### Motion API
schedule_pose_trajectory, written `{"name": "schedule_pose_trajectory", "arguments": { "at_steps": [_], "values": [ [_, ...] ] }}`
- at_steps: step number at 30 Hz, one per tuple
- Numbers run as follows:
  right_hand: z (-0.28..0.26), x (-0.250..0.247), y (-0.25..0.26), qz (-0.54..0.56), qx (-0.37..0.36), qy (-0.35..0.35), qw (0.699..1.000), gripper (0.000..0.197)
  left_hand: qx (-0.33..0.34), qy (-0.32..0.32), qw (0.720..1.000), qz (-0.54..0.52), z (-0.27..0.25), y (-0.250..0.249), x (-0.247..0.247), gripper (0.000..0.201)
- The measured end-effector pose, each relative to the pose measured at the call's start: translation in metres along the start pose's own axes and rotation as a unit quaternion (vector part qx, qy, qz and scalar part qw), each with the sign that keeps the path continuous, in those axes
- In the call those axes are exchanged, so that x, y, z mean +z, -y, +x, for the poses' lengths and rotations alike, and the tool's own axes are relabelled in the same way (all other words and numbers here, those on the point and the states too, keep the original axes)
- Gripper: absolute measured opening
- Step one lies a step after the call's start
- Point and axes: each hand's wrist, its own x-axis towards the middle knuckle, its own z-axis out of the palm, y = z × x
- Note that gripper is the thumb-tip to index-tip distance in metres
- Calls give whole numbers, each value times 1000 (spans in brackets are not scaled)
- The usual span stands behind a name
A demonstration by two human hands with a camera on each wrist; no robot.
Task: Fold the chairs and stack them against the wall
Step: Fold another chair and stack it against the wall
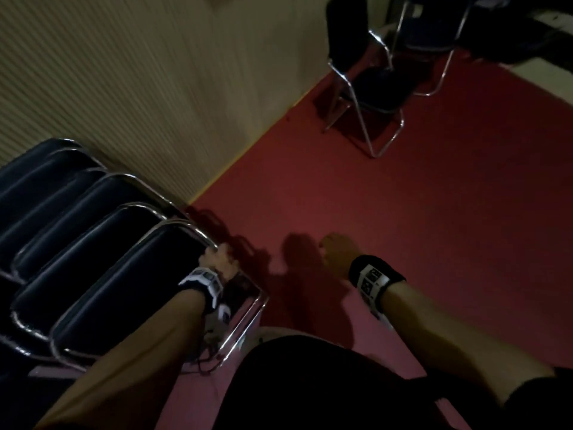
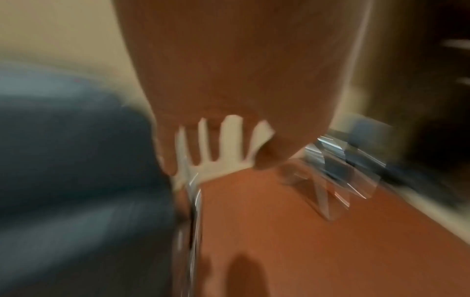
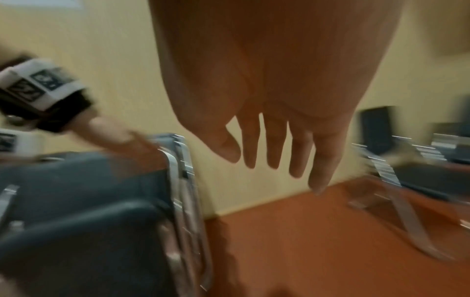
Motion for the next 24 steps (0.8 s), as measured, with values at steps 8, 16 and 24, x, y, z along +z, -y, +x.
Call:
{"name": "schedule_pose_trajectory", "arguments": {
  "at_steps": [8, 16, 24],
  "values": [
    [-80, 38, -126, 30, 122, 107, 986, 40, -26, 119, 991, 61, -50, -54, 56, 68],
    [-116, 61, -178, 141, 167, 111, 969, 29, 131, 198, 958, 159, 16, -216, 59, 51],
    [-229, 63, -335, 260, 378, 20, 889, 35, 351, 221, 871, 262, 31, -501, 81, 20]
  ]
}}
